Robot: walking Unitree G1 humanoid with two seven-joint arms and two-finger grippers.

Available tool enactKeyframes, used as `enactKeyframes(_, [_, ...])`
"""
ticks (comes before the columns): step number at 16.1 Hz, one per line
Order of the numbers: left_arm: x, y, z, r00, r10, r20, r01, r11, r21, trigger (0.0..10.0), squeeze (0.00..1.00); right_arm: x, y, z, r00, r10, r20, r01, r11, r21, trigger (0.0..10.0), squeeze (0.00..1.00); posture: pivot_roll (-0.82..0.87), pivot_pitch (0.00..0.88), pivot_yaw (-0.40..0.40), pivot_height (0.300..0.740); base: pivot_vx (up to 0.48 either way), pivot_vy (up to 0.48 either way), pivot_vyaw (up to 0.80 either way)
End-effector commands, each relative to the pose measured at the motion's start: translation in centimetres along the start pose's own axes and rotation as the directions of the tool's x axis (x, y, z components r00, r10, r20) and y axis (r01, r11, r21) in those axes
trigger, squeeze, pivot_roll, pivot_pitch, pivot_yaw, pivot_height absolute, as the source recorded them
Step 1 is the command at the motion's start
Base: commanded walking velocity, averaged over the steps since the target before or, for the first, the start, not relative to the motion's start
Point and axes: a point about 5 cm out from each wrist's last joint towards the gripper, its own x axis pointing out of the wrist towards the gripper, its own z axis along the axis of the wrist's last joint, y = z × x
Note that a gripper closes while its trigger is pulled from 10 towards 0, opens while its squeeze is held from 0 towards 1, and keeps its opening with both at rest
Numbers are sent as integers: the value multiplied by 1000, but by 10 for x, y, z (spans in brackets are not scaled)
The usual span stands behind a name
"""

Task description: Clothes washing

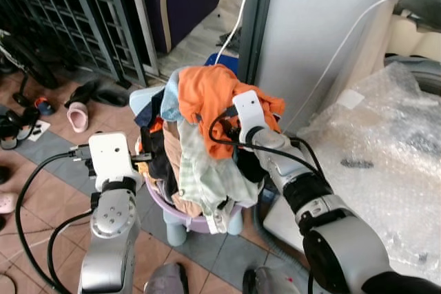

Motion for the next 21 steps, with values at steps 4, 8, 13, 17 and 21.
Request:
enactKeyframes(4, [-2, 1, 0, 1000, 7, -9, -7, 1000, 10, 10000, 0, -1, 1, -26, 996, 28, -81, -26, 999, 25, 0, 0, 51, 133, -14, 740, 0, 0, 0])
enactKeyframes(8, [-3, -2, -2, 1000, 17, -23, -18, 1000, -4, 10000, 0, -2, 1, -31, 994, 64, -85, -60, 997, 52, 0, 0, 42, 136, -35, 740, 0, 0, 0])
enactKeyframes(13, [-4, -12, -8, 998, -34, -50, 31, 998, -63, 10000, 0, -5, 14, -7, 976, 188, 109, -195, 979, 62, 0, 0, 25, 109, -58, 740, 0, 0, 0])
enactKeyframes(17, [-2, -10, -15, 997, -38, -72, 32, 996, -82, 10000, 0, -17, 7, 22, 933, 212, 293, -240, 968, 66, 0, 0, 14, 65, -34, 740, 0, 0, 0])
enactKeyframes(21, [9, -15, -10, 998, -67, -8, 67, 997, -38, 10000, 0, -60, -16, 87, 784, 130, 607, -194, 980, 40, 0, 0, 3, 4, 12, 740, 0, 0, 0])
